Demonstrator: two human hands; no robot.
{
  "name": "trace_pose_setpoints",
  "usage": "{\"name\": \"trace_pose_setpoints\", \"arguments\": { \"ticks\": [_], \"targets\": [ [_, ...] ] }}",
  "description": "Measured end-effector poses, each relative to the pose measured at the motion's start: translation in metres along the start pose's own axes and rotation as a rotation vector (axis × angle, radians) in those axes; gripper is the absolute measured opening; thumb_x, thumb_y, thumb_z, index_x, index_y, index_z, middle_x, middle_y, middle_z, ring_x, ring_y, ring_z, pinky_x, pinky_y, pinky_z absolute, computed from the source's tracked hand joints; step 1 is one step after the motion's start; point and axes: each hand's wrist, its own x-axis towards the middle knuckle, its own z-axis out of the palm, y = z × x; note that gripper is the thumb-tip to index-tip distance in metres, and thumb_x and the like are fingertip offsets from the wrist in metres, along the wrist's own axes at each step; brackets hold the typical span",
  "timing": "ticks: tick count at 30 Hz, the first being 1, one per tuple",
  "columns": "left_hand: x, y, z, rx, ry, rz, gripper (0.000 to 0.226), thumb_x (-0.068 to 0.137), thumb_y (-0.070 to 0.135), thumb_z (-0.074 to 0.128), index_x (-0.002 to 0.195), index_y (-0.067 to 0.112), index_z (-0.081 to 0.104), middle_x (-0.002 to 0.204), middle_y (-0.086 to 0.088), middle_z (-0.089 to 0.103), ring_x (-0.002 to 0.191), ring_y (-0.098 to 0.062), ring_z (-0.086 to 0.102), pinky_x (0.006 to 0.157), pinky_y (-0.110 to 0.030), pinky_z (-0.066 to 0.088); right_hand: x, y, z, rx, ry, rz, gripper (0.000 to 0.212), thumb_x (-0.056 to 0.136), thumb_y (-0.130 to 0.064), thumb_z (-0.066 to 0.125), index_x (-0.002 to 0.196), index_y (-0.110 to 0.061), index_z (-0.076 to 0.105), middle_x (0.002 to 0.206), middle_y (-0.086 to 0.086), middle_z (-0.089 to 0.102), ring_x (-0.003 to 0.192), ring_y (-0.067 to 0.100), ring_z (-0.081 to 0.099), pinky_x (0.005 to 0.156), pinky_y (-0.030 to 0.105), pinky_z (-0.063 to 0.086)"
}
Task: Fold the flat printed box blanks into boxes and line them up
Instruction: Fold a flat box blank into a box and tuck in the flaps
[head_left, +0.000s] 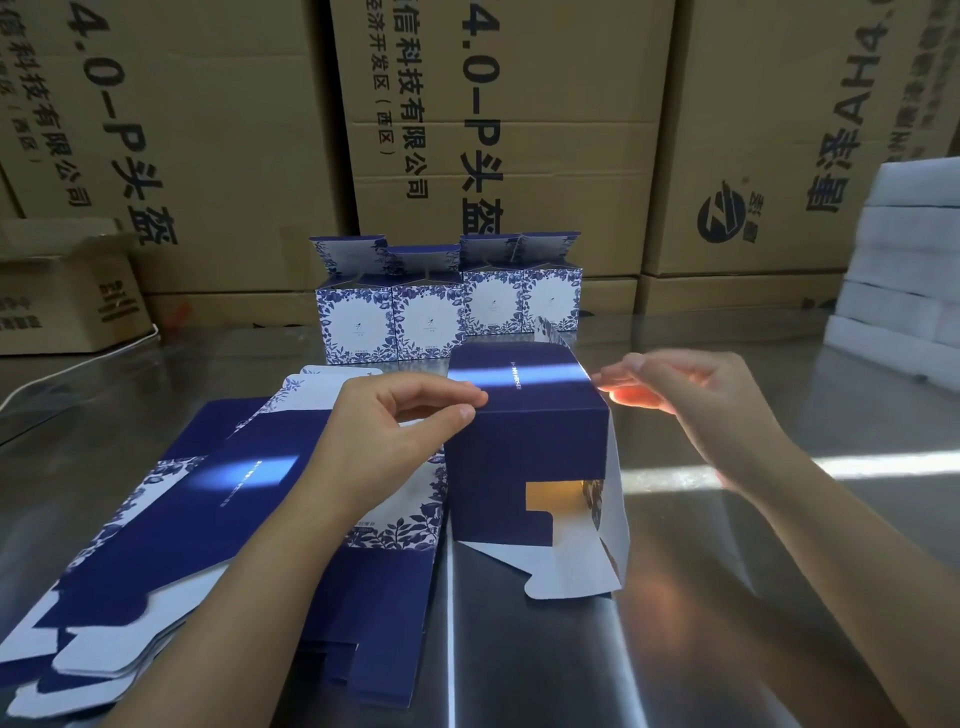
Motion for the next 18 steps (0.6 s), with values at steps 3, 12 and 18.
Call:
{"name": "trace_pose_setpoints", "arguments": {
  "ticks": [3,12,18],
  "targets": [
    [0.001,-0.002,-0.001,0.048,0.041,0.022,0.026,0.085,-0.002,0.063,0.082,0.021,0.075,0.088,0.008,0.075,0.090,-0.006,0.068,0.078,-0.015,0.051,0.006,0.012,-0.010,-0.410,-0.079,0.084,0.017,0.082,-0.025,0.063,0.092,-0.036,0.071,0.093,-0.021,0.072,0.089,-0.012,0.063,0.085,0.017,0.049],
    [-0.008,-0.011,0.006,0.266,0.180,0.144,0.027,0.083,0.007,0.059,0.089,0.032,0.070,0.096,0.016,0.070,0.092,0.006,0.064,0.082,-0.011,0.048,-0.001,0.038,0.004,-0.526,-0.721,0.366,0.065,0.071,-0.038,0.074,0.129,-0.045,0.046,0.117,-0.021,0.063,0.094,-0.009,0.057,0.082,0.021,0.044],
    [-0.009,-0.014,0.010,0.338,0.202,0.215,0.031,0.078,0.009,0.052,0.097,0.025,0.071,0.100,0.018,0.066,0.100,0.010,0.060,0.088,-0.012,0.047,-0.005,0.037,-0.001,-0.486,-0.879,0.399,0.115,0.059,-0.041,0.083,0.143,-0.053,0.005,0.136,-0.028,0.047,0.114,-0.006,0.050,0.093,0.022,0.044]
  ]
}}
